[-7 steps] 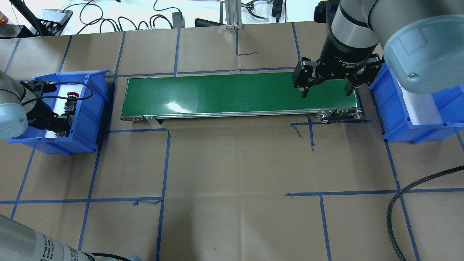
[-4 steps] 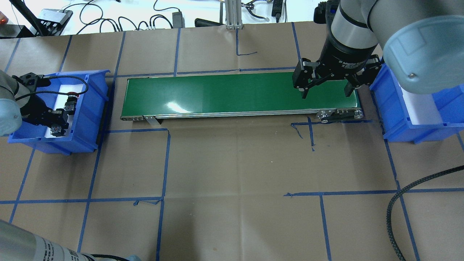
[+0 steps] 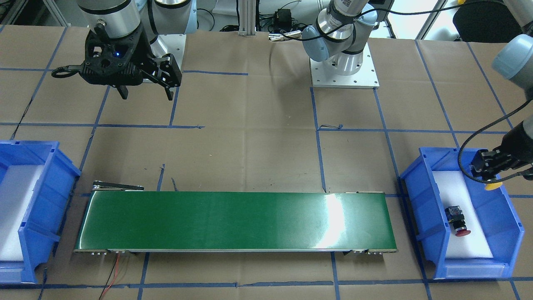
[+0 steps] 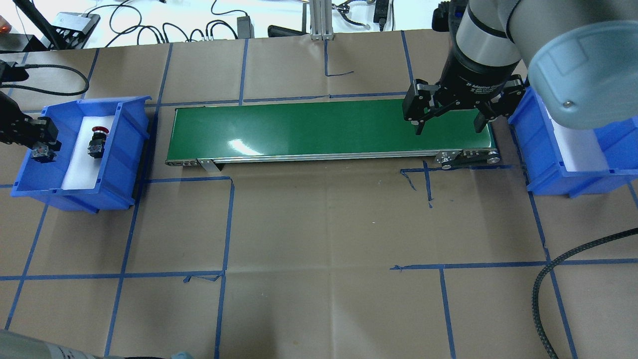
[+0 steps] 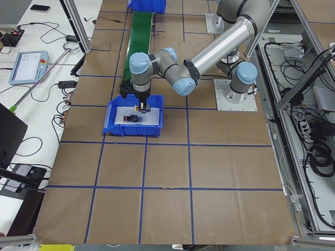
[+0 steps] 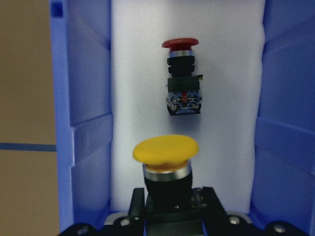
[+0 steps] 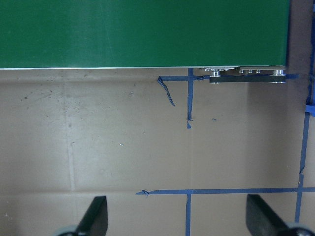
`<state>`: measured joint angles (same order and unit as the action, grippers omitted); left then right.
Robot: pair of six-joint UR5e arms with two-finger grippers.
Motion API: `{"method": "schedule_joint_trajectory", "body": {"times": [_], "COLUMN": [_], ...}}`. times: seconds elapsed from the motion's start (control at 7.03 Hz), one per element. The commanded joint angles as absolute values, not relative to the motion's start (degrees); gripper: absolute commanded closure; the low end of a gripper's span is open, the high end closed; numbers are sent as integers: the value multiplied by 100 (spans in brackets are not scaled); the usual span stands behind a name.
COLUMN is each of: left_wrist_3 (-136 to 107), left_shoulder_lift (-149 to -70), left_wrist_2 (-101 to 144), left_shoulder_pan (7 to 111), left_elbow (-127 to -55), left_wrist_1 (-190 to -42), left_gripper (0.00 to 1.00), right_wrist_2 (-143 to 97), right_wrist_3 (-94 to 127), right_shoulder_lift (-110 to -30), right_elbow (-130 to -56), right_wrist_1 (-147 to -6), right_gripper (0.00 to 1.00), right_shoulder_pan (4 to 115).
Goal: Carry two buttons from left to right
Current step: 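Carry the yellow button to the conveyor and release it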
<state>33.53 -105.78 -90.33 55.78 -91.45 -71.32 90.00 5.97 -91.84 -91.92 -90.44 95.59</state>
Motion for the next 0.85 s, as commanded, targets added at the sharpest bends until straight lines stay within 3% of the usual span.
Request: {"method": "schedule_joint_trajectory", "body": {"times": [0.0,0.71], "left_wrist_3": [3314,867], "left_shoulder_lift": [-10705,-10766], "left_wrist_2": [-8965,-9053], "left_shoulder_pan": [5712,8038], "left_elbow": [-8579,-8603], "left_wrist_1": [-7725,-7586], "left_gripper": [90,90], "right_wrist_2": [9000,9000], "right_wrist_3": [606,598], "right_shoulder_lift": [-9184,-9185], "right_elbow": [-9185,-9185], "right_wrist_1": [-9044,-9044], "right_gripper": [0,0], "right_shoulder_pan": [9562,9562]}}
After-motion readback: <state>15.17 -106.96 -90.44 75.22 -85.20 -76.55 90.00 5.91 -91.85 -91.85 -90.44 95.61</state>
